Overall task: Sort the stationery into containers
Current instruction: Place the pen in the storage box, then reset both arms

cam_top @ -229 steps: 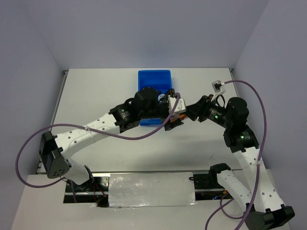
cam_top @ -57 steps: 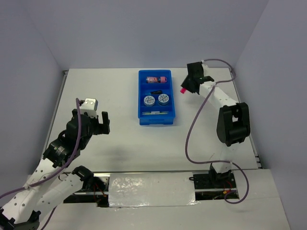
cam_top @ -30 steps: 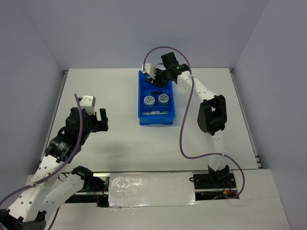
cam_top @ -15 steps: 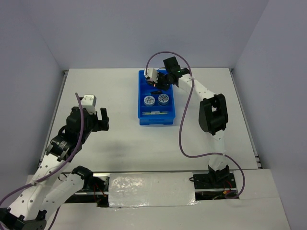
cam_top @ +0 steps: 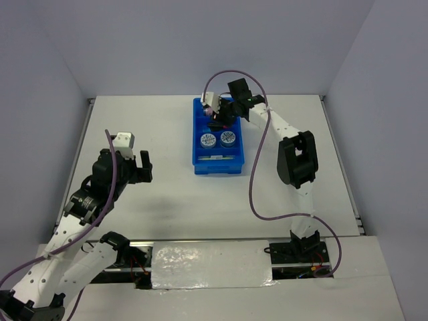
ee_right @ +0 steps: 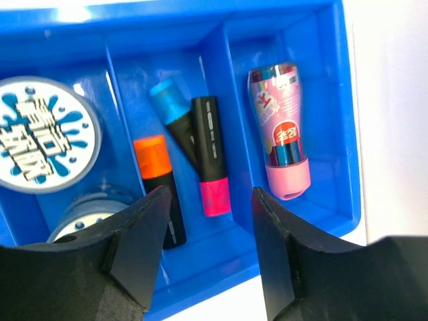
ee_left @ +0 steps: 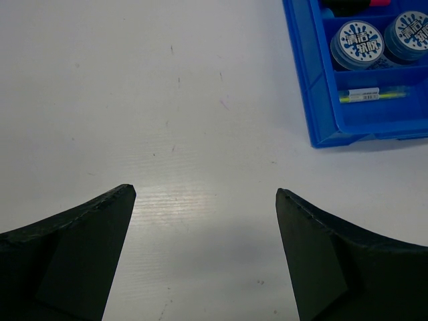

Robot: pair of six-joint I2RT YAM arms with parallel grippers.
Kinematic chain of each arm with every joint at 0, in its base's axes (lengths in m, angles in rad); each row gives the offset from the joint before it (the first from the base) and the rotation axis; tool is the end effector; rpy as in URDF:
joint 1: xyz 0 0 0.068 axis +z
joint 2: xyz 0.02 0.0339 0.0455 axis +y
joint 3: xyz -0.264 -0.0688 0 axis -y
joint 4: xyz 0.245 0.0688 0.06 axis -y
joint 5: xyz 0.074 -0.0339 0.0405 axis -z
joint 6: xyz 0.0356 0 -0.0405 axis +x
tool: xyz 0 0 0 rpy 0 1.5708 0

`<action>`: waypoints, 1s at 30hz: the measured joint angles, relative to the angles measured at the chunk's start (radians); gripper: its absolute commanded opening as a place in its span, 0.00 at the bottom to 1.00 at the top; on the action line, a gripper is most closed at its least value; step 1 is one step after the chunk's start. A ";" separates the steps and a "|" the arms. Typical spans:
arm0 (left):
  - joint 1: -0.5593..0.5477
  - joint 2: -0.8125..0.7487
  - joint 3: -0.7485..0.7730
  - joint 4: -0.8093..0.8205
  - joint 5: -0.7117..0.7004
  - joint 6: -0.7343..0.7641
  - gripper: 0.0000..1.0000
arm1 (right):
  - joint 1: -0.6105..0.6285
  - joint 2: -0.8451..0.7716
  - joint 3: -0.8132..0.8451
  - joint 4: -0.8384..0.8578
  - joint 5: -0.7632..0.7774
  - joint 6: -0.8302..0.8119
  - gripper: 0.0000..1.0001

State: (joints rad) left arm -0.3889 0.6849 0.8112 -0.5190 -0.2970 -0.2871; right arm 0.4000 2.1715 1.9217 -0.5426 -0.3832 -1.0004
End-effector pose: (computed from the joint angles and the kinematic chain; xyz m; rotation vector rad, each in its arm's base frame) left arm 0.1435 -0.0476 0.3295 -0.0949 1.9463 -0.1560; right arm 0.4522 0.2056 0.2527 -1.6144 1.6333 0.1466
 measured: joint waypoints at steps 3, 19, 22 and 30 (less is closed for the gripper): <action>0.003 0.006 0.000 0.000 0.000 0.000 0.99 | 0.000 -0.018 -0.014 0.038 -0.003 0.087 1.00; 0.187 0.026 0.000 -0.010 -0.073 -0.056 0.99 | -0.006 -1.041 -0.626 0.349 0.491 1.041 1.00; 0.209 0.019 0.001 -0.021 -0.104 -0.074 0.99 | -0.006 -1.184 -0.771 0.306 0.526 1.125 1.00; 0.219 -0.041 0.001 -0.043 -0.182 -0.099 0.99 | -0.006 -1.470 -0.988 0.071 0.595 1.261 1.00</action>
State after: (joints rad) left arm -0.1703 0.6437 0.8124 -0.5625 -0.4789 -0.3859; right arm 0.3939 0.7013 0.9333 -0.4713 0.2123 0.2604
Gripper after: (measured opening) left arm 0.994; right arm 0.997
